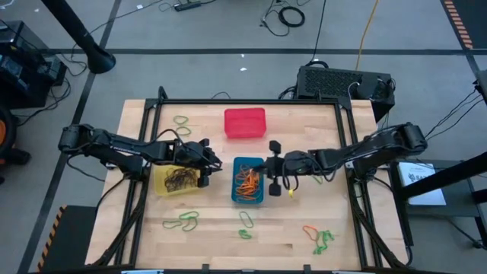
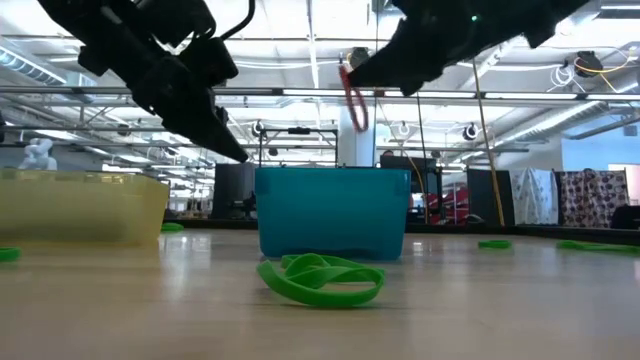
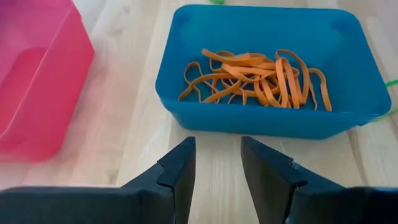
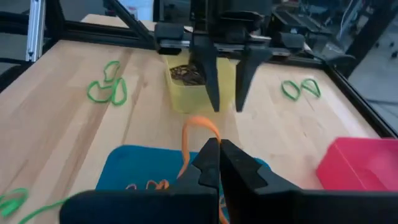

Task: Sort rubber bands into baskets
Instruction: Put the orange rubber band into the blue bin

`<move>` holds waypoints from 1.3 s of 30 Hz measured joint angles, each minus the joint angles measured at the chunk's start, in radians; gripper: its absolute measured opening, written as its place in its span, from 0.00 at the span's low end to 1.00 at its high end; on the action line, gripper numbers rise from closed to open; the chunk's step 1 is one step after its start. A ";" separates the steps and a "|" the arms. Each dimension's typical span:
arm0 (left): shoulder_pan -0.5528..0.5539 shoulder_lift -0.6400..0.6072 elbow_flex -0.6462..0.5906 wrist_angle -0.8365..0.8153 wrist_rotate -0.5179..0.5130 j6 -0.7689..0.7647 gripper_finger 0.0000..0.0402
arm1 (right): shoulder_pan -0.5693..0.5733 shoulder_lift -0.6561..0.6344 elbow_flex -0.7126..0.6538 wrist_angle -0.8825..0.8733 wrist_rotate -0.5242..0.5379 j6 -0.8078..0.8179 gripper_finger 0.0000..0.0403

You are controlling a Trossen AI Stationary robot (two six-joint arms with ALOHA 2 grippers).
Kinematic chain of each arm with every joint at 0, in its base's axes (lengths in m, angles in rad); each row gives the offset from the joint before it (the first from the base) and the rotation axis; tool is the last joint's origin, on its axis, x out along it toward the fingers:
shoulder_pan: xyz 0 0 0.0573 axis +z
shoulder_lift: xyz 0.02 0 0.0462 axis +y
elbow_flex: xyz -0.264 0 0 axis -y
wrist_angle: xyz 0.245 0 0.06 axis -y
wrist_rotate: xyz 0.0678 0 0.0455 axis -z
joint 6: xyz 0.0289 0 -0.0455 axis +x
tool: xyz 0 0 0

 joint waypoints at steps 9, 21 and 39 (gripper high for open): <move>0.000 0.000 -0.001 0.012 0.001 -0.001 0.34 | 0.000 0.108 0.000 0.095 0.007 -0.058 0.01; 0.000 0.000 -0.001 0.052 0.005 -0.001 0.34 | -0.007 0.111 0.000 0.078 0.006 -0.063 0.16; 0.000 0.000 -0.001 0.133 0.020 0.096 0.34 | 0.079 0.108 0.224 -0.698 -0.421 0.431 0.35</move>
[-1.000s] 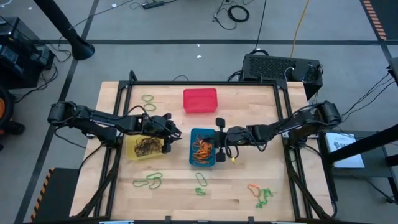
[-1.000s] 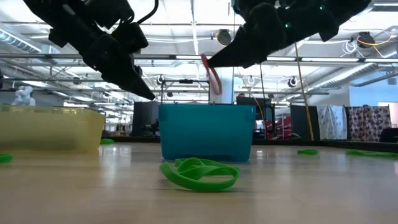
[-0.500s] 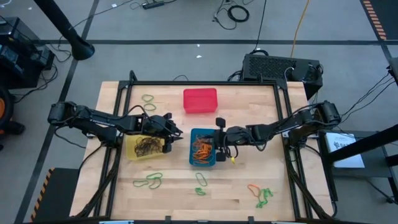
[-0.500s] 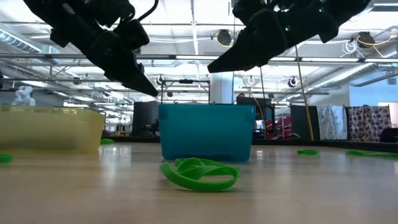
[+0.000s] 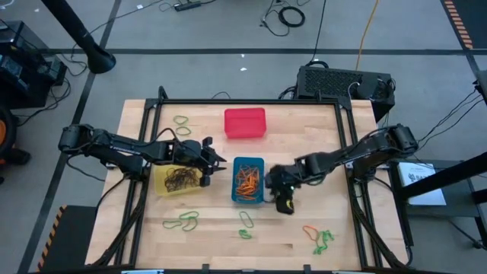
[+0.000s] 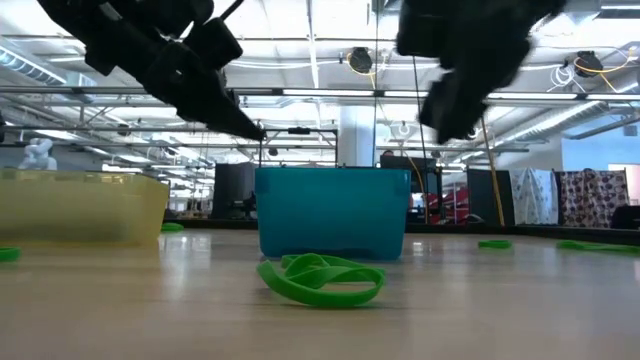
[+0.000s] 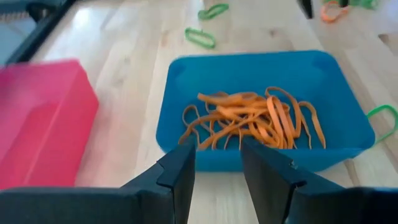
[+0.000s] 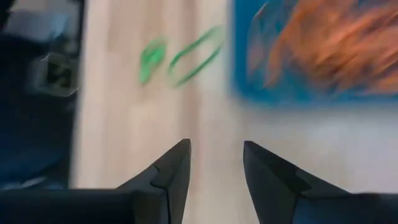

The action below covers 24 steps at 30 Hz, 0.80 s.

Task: Sort rubber bands into baskets
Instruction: Put the orange rubber band into the blue bin

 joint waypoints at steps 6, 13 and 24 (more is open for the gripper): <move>0.000 0.000 0.000 0.036 0.013 0.069 0.34 | 0.133 0.000 -0.002 -0.146 -0.040 0.221 0.35; 0.000 0.000 0.000 0.066 0.022 0.096 0.34 | 0.311 0.000 -0.095 -0.121 -0.017 0.419 0.35; 0.000 0.000 0.000 0.072 0.083 0.071 0.34 | 0.433 0.000 -0.221 -0.100 0.040 0.537 0.35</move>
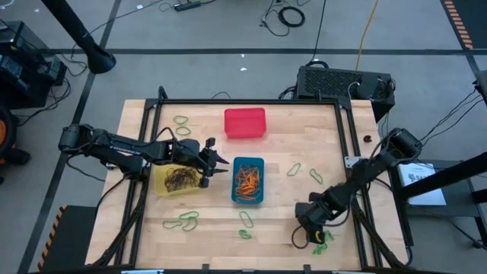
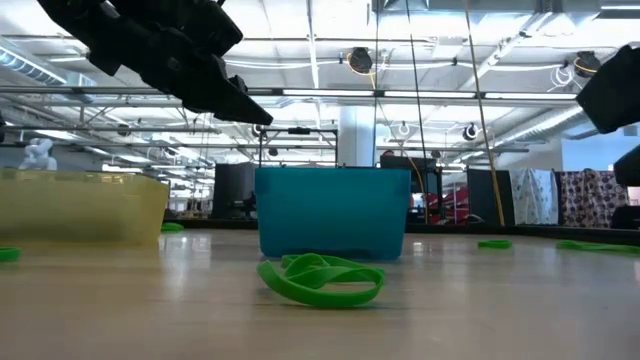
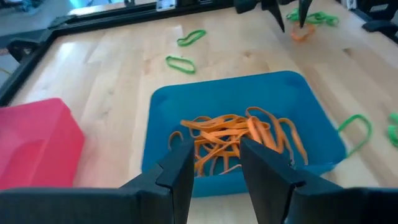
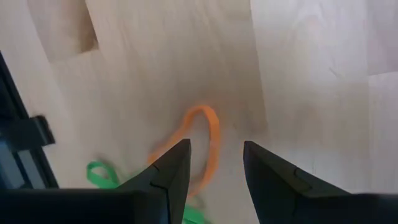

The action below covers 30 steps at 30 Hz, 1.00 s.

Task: Sort rubber bands into baskets
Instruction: Put the orange rubber band into the blue bin

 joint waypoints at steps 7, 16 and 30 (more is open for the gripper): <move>-0.006 0.000 0.000 -0.003 0.002 -0.012 0.34 | 0.003 0.000 -0.006 0.052 0.059 -0.034 0.35; -0.006 0.000 0.000 -0.003 0.002 -0.011 0.34 | 0.060 0.067 -0.003 0.103 0.105 -0.021 0.35; -0.006 0.000 0.000 -0.007 0.005 -0.011 0.34 | 0.057 0.023 -0.007 0.126 0.183 -0.334 0.03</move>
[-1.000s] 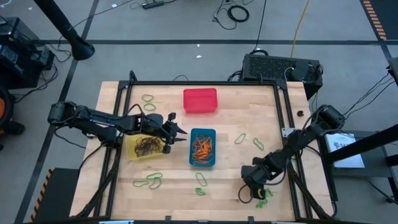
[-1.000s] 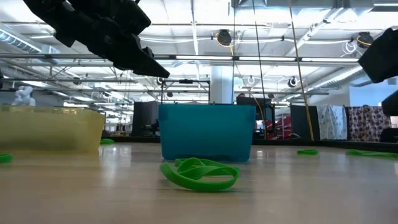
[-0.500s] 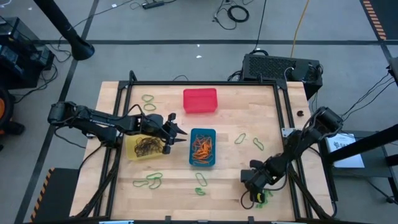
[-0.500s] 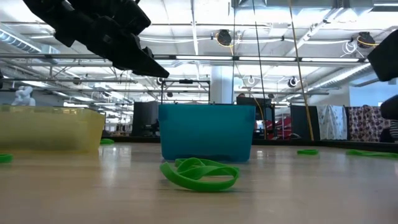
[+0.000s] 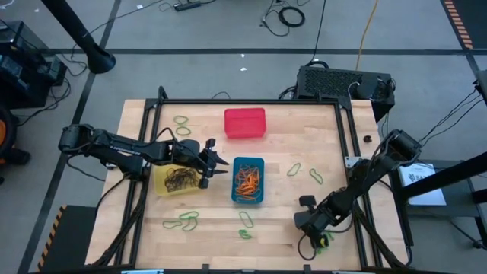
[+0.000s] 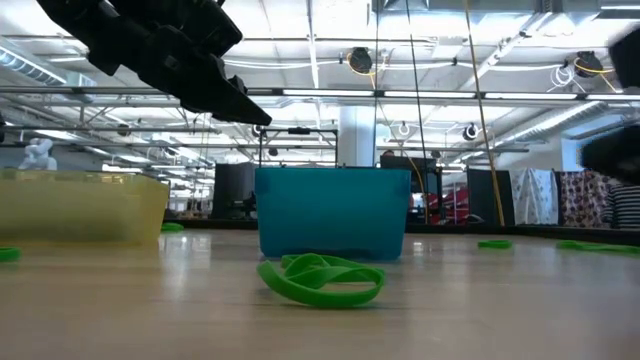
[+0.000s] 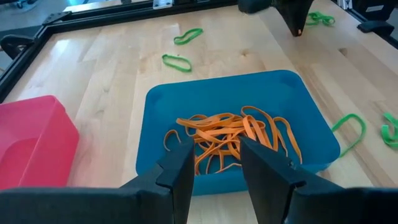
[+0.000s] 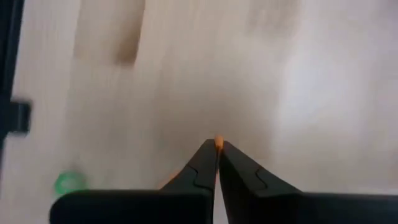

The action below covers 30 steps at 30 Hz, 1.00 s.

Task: Sort rubber bands into baskets
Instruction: Put the orange rubber band into the blue bin

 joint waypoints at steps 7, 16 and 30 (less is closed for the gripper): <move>0.000 0.000 0.000 -0.027 0.003 -0.026 0.34 | -0.051 -0.068 0.056 0.008 0.142 -0.259 0.01; 0.000 0.000 0.000 -0.034 0.004 -0.026 0.34 | -0.113 -0.101 0.122 0.236 0.327 -0.761 0.00; 0.000 0.000 0.000 -0.049 0.007 -0.026 0.34 | -0.337 -0.101 0.125 0.490 0.329 -1.116 0.00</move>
